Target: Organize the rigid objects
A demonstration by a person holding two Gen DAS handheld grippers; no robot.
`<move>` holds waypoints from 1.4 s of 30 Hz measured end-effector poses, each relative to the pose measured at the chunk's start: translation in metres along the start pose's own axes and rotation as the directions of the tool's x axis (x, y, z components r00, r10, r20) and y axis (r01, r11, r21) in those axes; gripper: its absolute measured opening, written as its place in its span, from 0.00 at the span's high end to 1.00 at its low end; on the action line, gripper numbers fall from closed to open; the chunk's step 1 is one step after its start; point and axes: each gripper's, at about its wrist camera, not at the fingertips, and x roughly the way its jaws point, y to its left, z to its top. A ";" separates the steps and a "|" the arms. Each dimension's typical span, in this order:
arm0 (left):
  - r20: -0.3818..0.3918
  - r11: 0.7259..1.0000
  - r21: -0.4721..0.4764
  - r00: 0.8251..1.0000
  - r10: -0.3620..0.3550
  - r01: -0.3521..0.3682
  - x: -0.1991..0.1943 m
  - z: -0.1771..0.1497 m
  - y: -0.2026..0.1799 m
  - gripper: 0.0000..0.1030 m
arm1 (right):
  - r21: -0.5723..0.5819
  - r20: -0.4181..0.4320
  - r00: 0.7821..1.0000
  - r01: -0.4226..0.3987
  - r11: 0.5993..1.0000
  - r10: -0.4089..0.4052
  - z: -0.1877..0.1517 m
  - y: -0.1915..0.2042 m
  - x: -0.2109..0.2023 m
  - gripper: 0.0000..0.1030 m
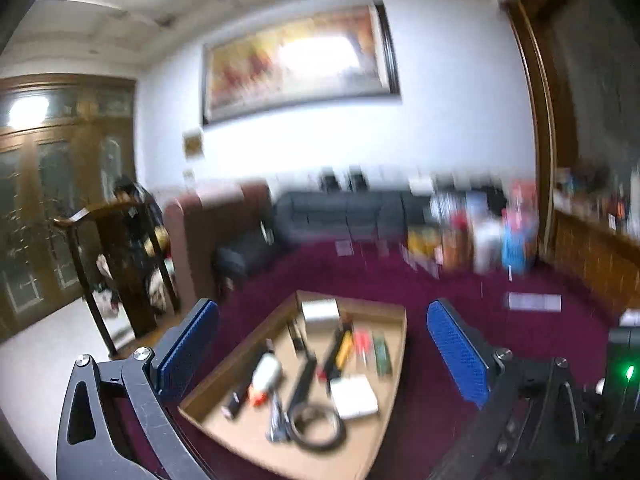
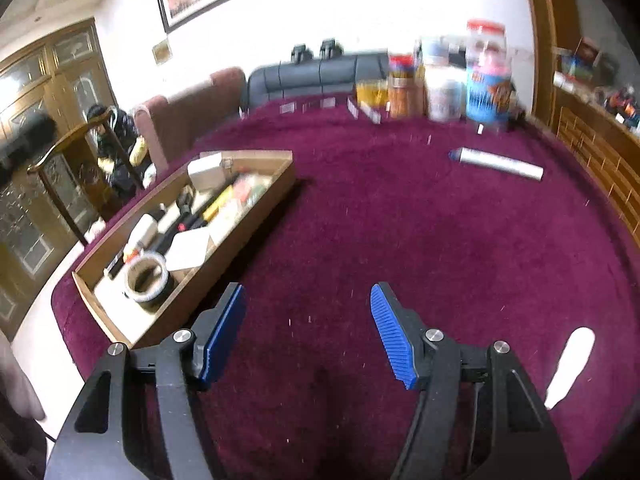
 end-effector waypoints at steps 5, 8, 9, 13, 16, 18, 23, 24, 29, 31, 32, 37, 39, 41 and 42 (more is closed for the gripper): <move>0.047 0.987 0.090 0.990 0.132 -0.136 0.000 0.007 -0.002 0.01 | -0.023 0.181 0.981 0.081 0.996 -0.076 0.004 0.011 -0.029 0.23; 0.061 0.987 0.081 0.989 0.135 -0.139 -0.001 0.007 0.002 0.01 | -0.009 0.318 0.934 0.176 0.984 -0.164 0.002 0.018 -0.049 0.19; 0.065 0.991 0.055 0.990 0.122 -0.125 -0.003 0.009 0.007 0.01 | -0.009 0.359 0.914 0.209 0.978 -0.192 0.000 0.021 -0.054 0.18; -0.053 1.000 -0.022 0.999 -0.002 0.001 0.010 0.010 0.019 0.01 | -0.023 0.430 0.868 0.288 0.957 -0.250 0.000 0.029 -0.058 0.01; -0.163 0.997 -0.074 0.986 -0.042 0.030 0.030 0.004 0.030 0.01 | -0.043 0.423 0.868 0.308 0.951 -0.262 0.000 0.035 -0.052 0.00; -0.205 0.997 -0.072 0.979 0.004 -0.019 0.041 -0.003 0.035 0.01 | -0.078 0.398 0.884 0.300 0.951 -0.246 0.000 0.043 -0.046 0.00; -0.288 0.991 -0.130 0.957 -0.020 -0.018 0.060 -0.021 0.050 0.01 | -0.189 0.294 0.932 0.275 0.943 -0.213 -0.003 0.067 -0.024 0.00; -0.311 0.990 -0.141 0.950 -0.024 -0.022 0.066 -0.027 0.053 0.01 | -0.214 0.279 0.935 0.281 0.936 -0.217 -0.003 0.072 -0.020 0.00; -0.411 0.986 -0.162 0.911 -0.029 -0.041 0.091 -0.048 0.065 0.01 | -0.307 0.238 0.940 0.310 0.900 -0.243 -0.008 0.097 -0.004 0.00; -0.452 0.985 -0.159 0.892 -0.016 -0.062 0.098 -0.056 0.068 0.01 | -0.322 0.225 0.940 0.321 0.891 -0.257 -0.008 0.104 0.001 0.00; -0.465 0.986 -0.154 0.885 -0.015 -0.065 0.101 -0.059 0.069 0.01 | -0.326 0.220 0.940 0.324 0.888 -0.262 -0.006 0.106 0.003 0.00; -0.518 0.985 -0.166 0.854 -0.039 -0.056 0.111 -0.070 0.075 0.01 | -0.343 0.185 0.944 0.322 0.882 -0.273 0.011 0.115 0.014 0.00; -0.524 0.982 -0.178 0.850 -0.044 -0.059 0.112 -0.071 0.080 0.01 | -0.347 0.176 0.946 0.318 0.882 -0.272 0.019 0.119 0.016 0.00; -0.528 0.982 -0.174 0.849 -0.034 -0.069 0.114 -0.070 0.084 0.01 | -0.348 0.169 0.949 0.310 0.885 -0.266 0.024 0.122 0.017 0.00; -0.531 0.982 -0.172 0.847 -0.029 -0.074 0.116 -0.071 0.085 0.01 | -0.347 0.169 0.950 0.308 0.886 -0.264 0.026 0.124 0.018 0.00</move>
